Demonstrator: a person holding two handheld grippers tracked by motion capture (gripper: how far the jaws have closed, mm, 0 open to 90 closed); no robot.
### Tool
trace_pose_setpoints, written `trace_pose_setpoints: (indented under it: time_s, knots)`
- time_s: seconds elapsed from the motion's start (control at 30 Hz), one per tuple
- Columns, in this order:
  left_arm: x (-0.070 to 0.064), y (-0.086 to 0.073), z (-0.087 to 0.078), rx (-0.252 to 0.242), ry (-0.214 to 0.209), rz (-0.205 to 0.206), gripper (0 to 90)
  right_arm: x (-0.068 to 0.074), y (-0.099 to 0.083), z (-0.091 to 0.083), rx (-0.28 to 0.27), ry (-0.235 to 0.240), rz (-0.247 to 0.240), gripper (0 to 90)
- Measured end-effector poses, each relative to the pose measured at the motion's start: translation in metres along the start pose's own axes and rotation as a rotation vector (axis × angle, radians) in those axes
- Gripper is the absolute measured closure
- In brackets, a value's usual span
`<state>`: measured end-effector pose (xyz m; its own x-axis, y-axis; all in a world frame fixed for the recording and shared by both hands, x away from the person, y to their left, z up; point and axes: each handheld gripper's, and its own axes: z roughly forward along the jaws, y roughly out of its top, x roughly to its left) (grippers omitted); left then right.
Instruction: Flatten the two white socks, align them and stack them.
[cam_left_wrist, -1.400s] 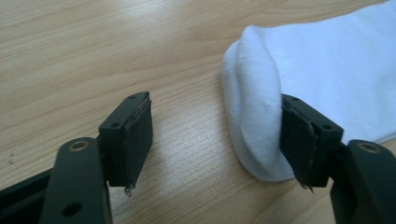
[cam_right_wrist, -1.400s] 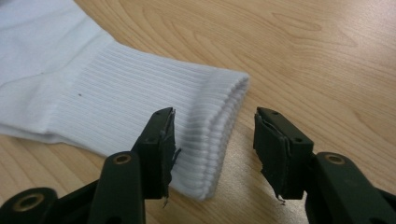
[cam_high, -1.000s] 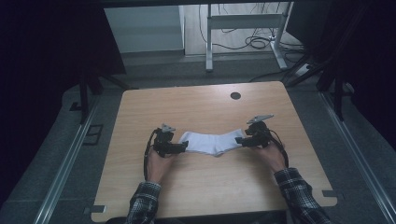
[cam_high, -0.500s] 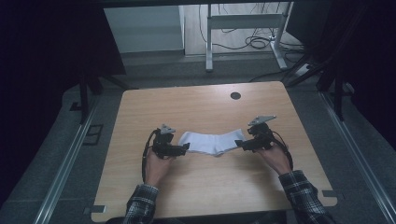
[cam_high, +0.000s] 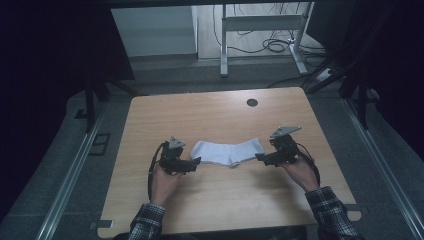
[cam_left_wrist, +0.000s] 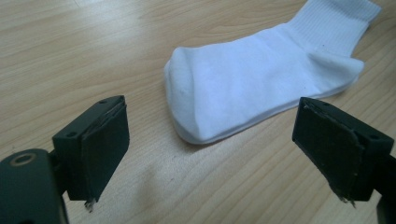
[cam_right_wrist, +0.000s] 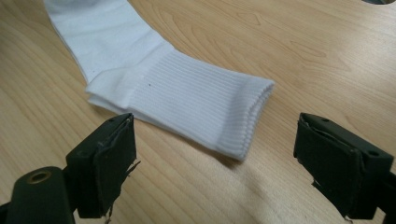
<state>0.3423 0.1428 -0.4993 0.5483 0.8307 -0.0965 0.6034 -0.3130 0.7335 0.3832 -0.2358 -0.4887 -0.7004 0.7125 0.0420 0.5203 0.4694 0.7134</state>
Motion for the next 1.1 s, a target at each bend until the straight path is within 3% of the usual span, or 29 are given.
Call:
trace_pose_setpoints:
  time_s: [0.63,1.1]
  knots:
    - [-0.001,-0.022,-0.038,-0.028,0.013,0.038,11.3,0.002,-0.016,-0.038,-0.025,-0.021,-0.028,11.0]
    - [-0.001,-0.047,-0.055,-0.032,0.022,0.033,11.3,0.002,-0.034,-0.055,-0.042,-0.024,-0.023,10.6]
